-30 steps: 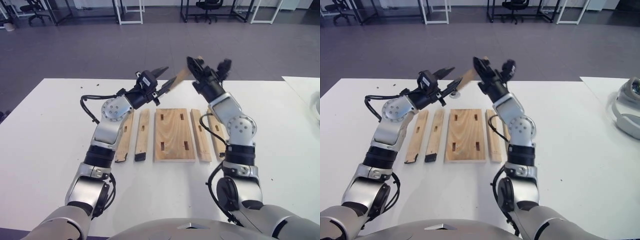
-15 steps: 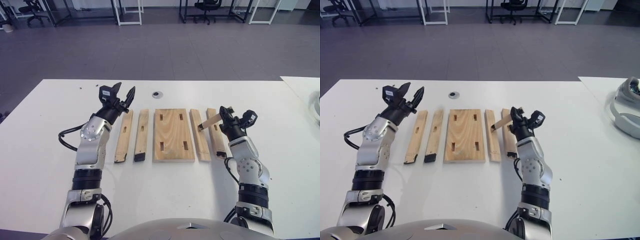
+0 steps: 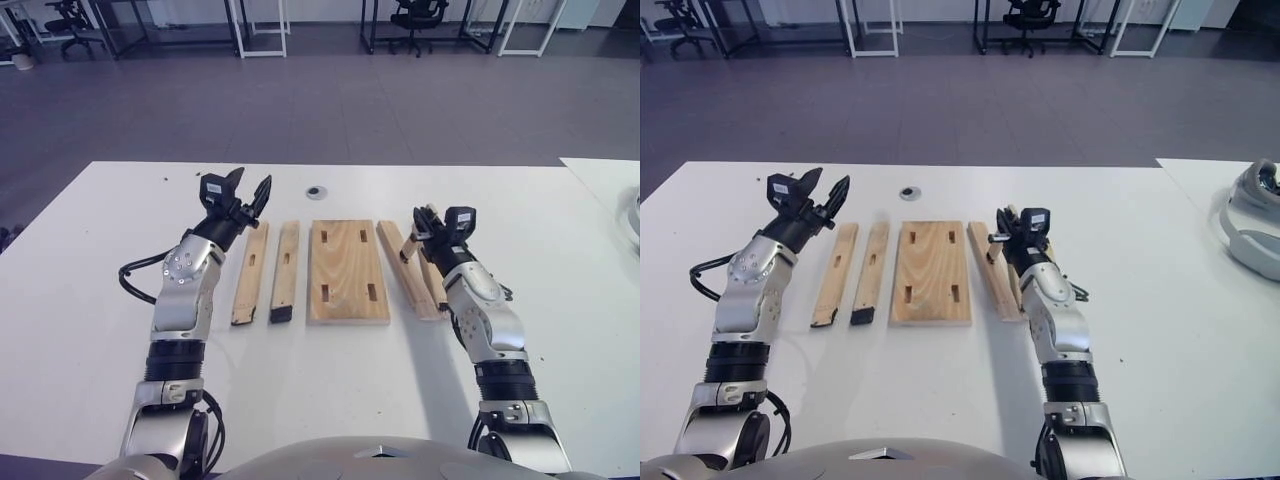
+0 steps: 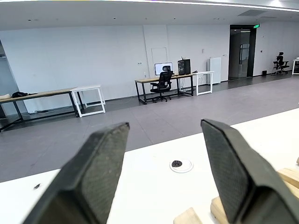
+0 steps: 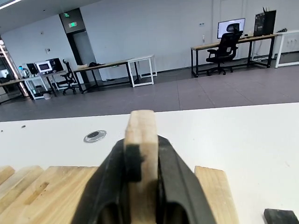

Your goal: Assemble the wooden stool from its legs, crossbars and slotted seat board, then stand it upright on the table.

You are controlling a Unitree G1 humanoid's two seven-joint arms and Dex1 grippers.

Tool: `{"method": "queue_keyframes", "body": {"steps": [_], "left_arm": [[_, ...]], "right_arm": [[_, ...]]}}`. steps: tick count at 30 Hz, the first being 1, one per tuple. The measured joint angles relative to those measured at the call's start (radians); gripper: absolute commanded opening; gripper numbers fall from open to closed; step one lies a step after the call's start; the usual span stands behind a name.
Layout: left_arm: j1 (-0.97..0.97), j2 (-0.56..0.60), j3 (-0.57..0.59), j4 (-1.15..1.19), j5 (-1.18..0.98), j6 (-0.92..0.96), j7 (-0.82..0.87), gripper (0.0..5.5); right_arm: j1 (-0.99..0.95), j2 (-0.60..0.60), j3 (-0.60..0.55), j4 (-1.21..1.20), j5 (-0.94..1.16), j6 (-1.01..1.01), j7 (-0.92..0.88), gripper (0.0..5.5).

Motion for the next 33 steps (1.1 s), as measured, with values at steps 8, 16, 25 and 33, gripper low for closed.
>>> {"method": "queue_keyframes", "body": {"steps": [8,16,25,33], "left_arm": [[0.012,-0.001,-0.037,-0.016,0.022,0.014,0.007,2.82],[0.014,-0.006,-0.044,-0.013,0.038,0.015,0.022,2.82],[0.014,-0.010,-0.043,-0.030,0.039,0.015,0.031,2.82],[0.015,-0.011,-0.048,-0.048,0.041,0.032,0.048,2.82]], "right_arm": [[0.019,-0.013,0.041,0.059,-0.066,-0.111,0.034,0.40],[0.070,-0.013,0.054,0.041,-0.099,-0.058,0.050,1.64],[0.045,-0.048,0.040,-0.184,-0.058,0.425,0.029,3.15],[0.073,-0.004,0.009,-0.350,-0.013,0.696,-0.076,4.03]]}}
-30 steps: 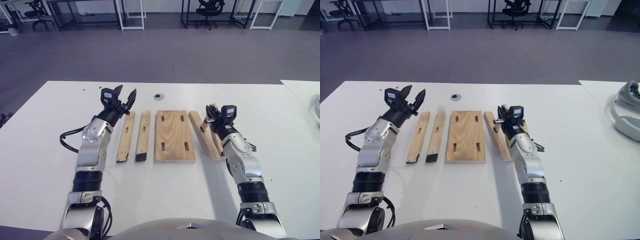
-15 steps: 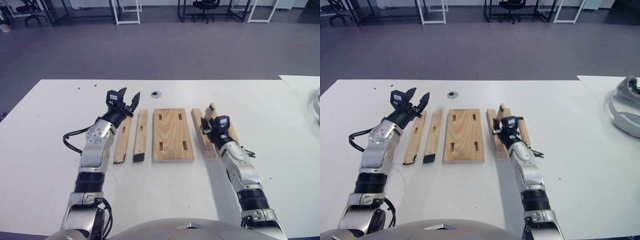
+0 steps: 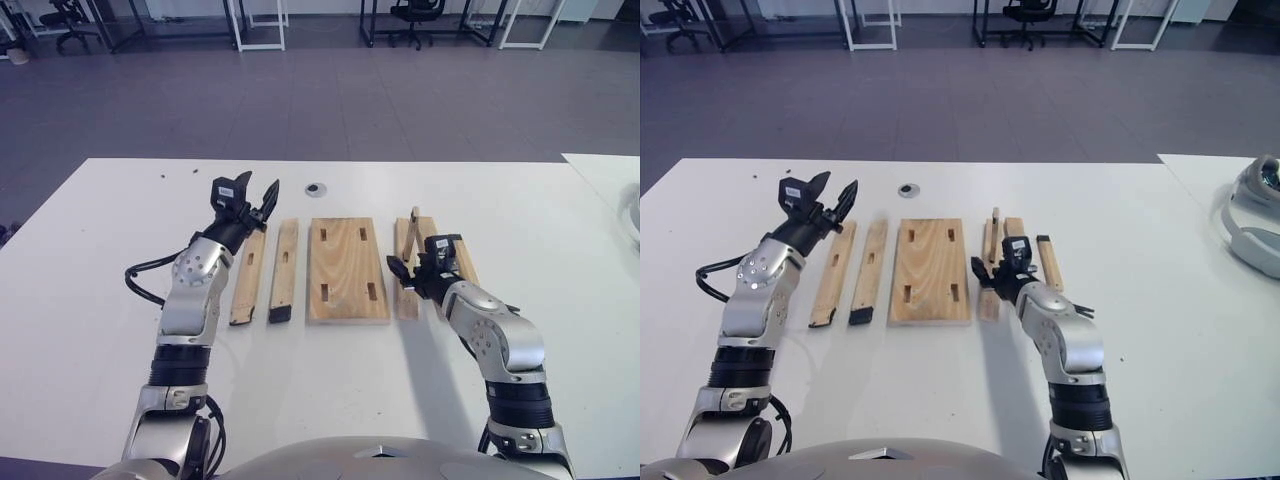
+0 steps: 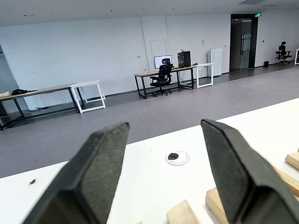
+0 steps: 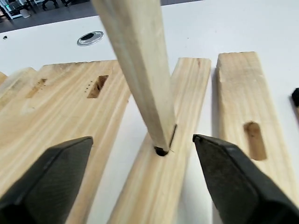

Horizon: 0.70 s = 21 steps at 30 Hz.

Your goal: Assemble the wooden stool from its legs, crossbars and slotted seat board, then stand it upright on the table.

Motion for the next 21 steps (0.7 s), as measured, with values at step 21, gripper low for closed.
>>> {"method": "queue_keyframes", "body": {"steps": [21], "left_arm": [[0.000,-0.023,-0.024,-0.009,0.028,0.007,0.012,2.82]], "right_arm": [[-0.064,-0.079,0.146,0.178,-0.132,-0.053,0.085,2.60]]}}
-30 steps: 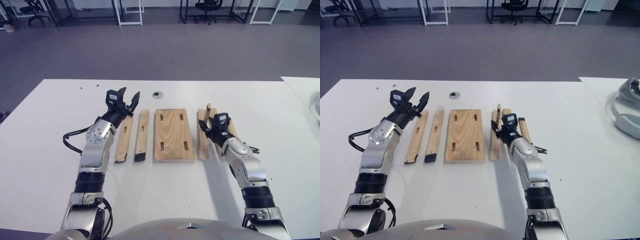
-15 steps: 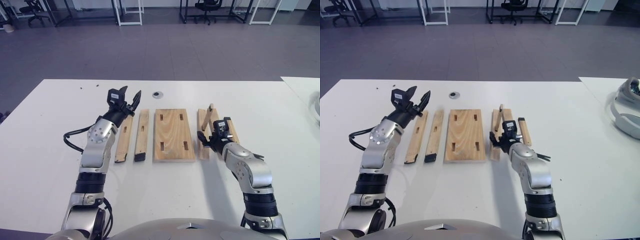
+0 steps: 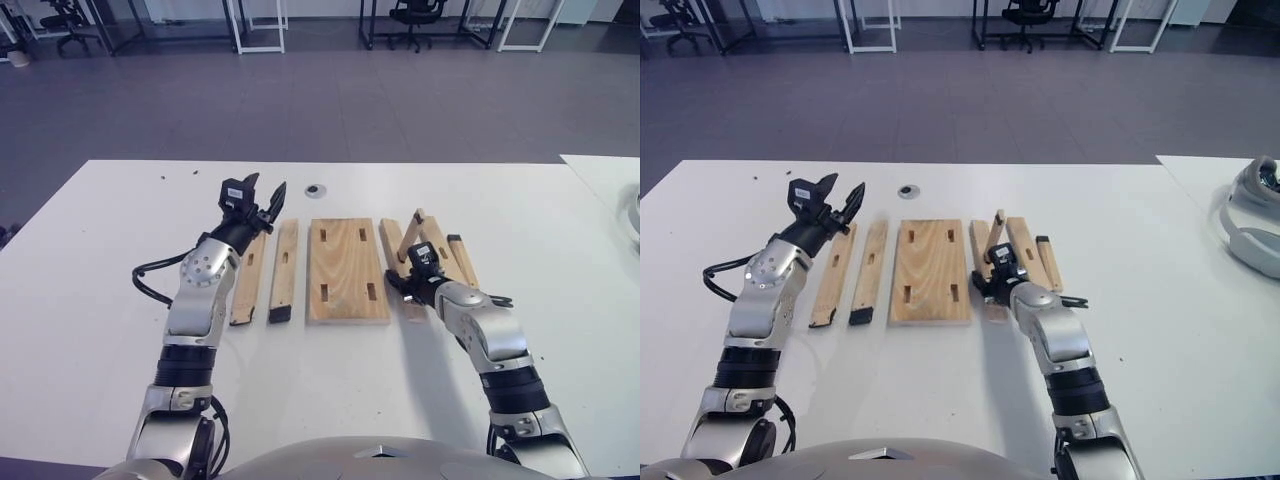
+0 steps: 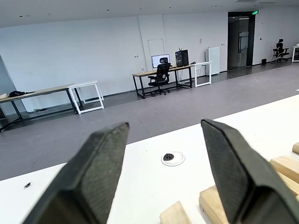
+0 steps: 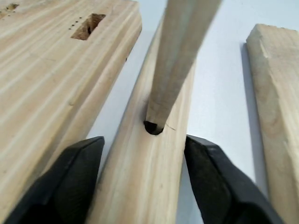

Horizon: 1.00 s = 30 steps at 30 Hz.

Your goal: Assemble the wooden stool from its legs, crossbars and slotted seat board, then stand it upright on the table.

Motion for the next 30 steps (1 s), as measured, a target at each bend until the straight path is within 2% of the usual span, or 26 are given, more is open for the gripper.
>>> {"method": "queue_keyframes", "body": {"steps": [4,8,11,14,17,22,30], "left_arm": [[0.000,-0.002,0.000,0.000,0.000,0.000,0.001,2.82],[-0.010,-0.066,0.078,-0.028,-0.173,0.159,0.011,2.82],[-0.057,-0.094,0.147,-0.086,-0.380,0.347,0.023,3.45],[-0.094,-0.166,0.230,-0.126,-0.708,0.571,0.071,3.92],[-0.151,-0.193,0.293,-0.125,-0.975,0.727,0.174,3.95],[-0.224,-0.193,0.311,-0.141,-1.127,0.772,0.294,3.95],[-0.188,-0.158,0.251,-0.227,-1.111,0.757,0.316,2.74]], "right_arm": [[-0.004,-0.002,-0.021,0.019,-0.021,-0.026,-0.009,2.10],[-0.006,0.030,-0.100,0.043,-0.021,-0.052,-0.057,2.09],[-0.011,0.050,-0.142,-0.042,0.024,-0.129,-0.026,2.09],[-0.047,0.018,-0.101,-0.175,0.074,-0.238,0.121,2.09],[-0.081,-0.033,-0.051,-0.250,0.118,-0.343,0.284,2.09],[-0.090,-0.048,0.001,-0.329,0.160,-0.362,0.375,2.09],[-0.089,-0.061,0.033,-0.348,0.145,-0.382,0.372,2.09]]}}
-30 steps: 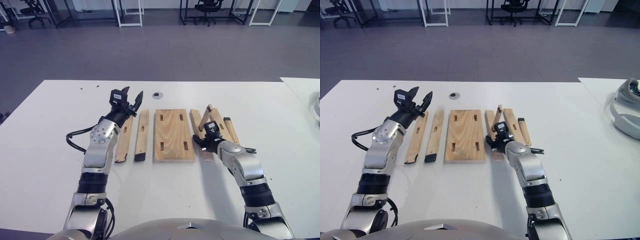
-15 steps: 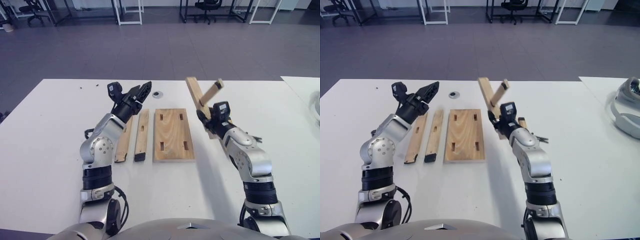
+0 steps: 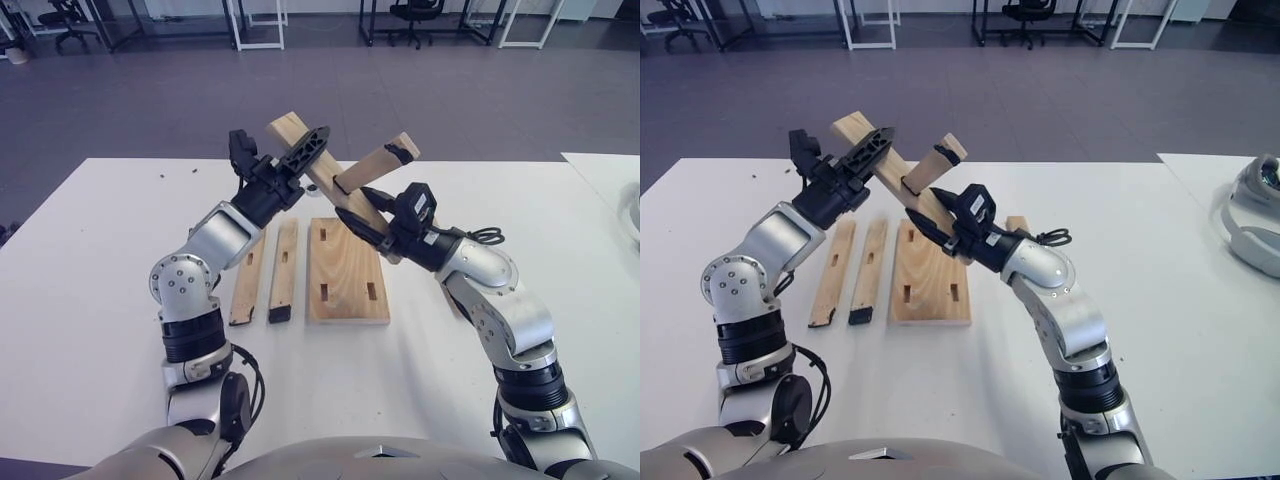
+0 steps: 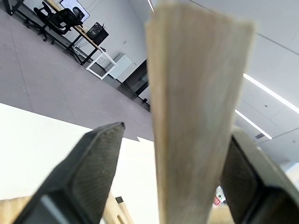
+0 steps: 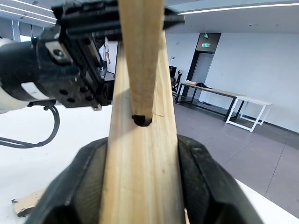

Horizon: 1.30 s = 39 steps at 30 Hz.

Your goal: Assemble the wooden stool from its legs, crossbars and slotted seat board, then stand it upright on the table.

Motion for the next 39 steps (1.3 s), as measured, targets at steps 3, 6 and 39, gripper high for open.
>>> {"method": "queue_keyframes", "body": {"steps": [3,6,39], "left_arm": [[0.043,-0.004,-0.035,-0.046,0.014,-0.004,0.014,2.23],[0.056,-0.001,-0.046,-0.066,0.013,-0.008,0.020,1.80],[0.550,0.061,-0.096,-0.470,0.303,-0.200,0.391,1.02]], "right_arm": [[0.003,-0.019,0.007,0.000,-0.015,-0.016,0.005,2.09],[0.011,-0.022,0.012,0.000,-0.029,-0.033,0.006,2.09],[0.315,-0.230,0.177,0.247,-0.464,-0.235,-0.022,3.66]]}}
